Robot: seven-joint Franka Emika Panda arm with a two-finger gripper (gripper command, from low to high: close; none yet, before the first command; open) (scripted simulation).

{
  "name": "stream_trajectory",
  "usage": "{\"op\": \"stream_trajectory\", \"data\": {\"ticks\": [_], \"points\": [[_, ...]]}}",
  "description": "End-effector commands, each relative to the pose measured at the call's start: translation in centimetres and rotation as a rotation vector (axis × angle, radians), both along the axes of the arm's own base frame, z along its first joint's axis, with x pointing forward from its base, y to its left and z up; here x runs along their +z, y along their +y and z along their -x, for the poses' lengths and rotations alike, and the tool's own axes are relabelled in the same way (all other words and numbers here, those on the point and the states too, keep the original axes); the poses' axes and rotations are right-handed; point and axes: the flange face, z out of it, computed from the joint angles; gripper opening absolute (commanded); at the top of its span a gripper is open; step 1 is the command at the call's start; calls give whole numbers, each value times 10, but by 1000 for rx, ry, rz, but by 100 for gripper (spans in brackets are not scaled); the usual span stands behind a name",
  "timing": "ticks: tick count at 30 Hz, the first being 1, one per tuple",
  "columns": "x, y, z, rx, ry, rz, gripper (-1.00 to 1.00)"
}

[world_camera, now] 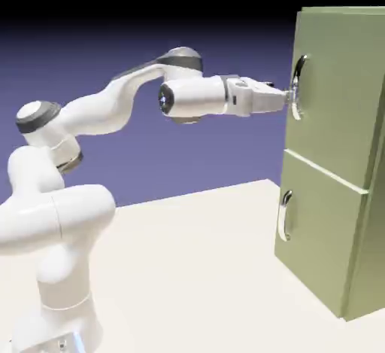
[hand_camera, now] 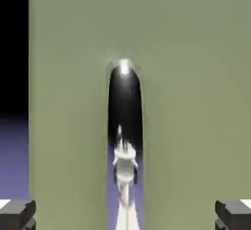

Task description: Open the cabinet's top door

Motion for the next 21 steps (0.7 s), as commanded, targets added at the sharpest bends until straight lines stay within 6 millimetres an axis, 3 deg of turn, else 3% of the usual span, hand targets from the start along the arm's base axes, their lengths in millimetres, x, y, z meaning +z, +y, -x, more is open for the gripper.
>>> {"op": "stream_trajectory", "data": {"ticks": [1,2,3,4,21], "points": [[0,-1,-12,0,0,0,0],[-1,-3,-25,1,0,-2,0],[-1,-3,-25,1,0,-2,0],[-1,-3,-25,1,0,-2,-100],[-1,-77,60,427,1,-2,-100]]}}
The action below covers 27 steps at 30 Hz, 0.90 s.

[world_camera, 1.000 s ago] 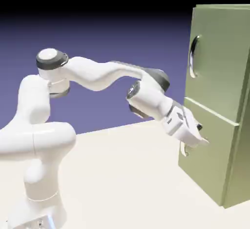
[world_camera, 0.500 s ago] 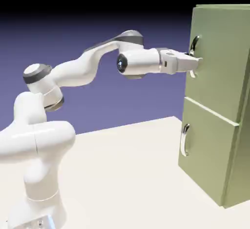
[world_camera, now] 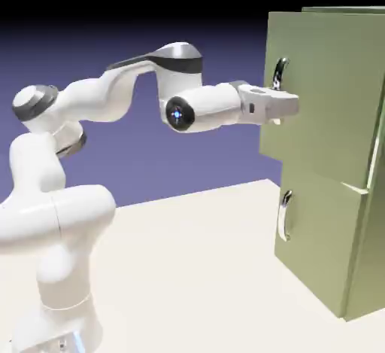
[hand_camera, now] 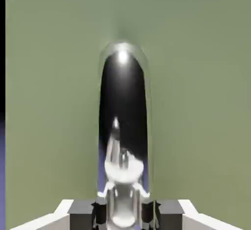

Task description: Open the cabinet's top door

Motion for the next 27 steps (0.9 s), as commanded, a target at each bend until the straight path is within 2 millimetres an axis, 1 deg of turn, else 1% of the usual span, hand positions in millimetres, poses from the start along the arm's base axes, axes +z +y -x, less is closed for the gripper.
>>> {"op": "stream_trajectory", "data": {"ticks": [1,10,16,21,27], "points": [[0,-5,4,24,0,0,-100],[0,-58,33,250,0,0,-100],[0,-102,47,423,0,0,-100],[0,-143,52,577,0,0,-100],[0,-187,52,740,0,0,-100]]}}
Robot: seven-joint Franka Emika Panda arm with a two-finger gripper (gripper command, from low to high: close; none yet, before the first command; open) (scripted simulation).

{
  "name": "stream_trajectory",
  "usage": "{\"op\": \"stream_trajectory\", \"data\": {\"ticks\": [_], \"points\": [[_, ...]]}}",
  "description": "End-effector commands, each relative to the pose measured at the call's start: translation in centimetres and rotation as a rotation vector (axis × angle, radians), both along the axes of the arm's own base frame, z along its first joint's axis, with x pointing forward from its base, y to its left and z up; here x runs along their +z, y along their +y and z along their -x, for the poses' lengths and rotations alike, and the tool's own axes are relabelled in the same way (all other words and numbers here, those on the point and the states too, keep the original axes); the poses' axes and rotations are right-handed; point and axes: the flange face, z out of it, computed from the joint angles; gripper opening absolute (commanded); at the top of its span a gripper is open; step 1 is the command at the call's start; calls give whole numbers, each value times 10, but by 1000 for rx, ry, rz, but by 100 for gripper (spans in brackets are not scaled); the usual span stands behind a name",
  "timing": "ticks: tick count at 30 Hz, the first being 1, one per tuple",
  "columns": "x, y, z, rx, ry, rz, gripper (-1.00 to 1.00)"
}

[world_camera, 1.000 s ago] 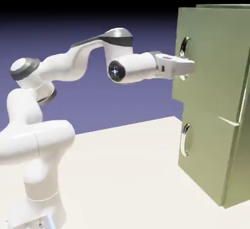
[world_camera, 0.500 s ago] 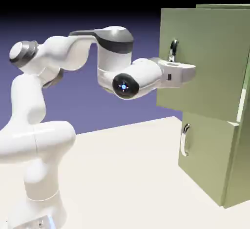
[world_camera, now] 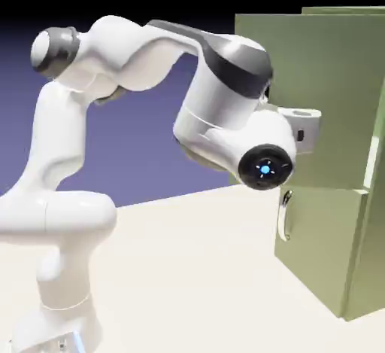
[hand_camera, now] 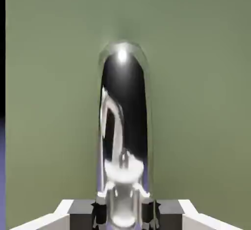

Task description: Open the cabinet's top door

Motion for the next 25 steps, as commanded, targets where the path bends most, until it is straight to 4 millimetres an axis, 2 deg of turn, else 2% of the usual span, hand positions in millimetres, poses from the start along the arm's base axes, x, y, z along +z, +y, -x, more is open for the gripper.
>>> {"op": "stream_trajectory", "data": {"ticks": [1,8,25], "points": [[0,-7,-1,24,0,0,-100],[0,-43,-8,163,0,0,-100],[0,-102,-32,402,0,0,-100]]}}
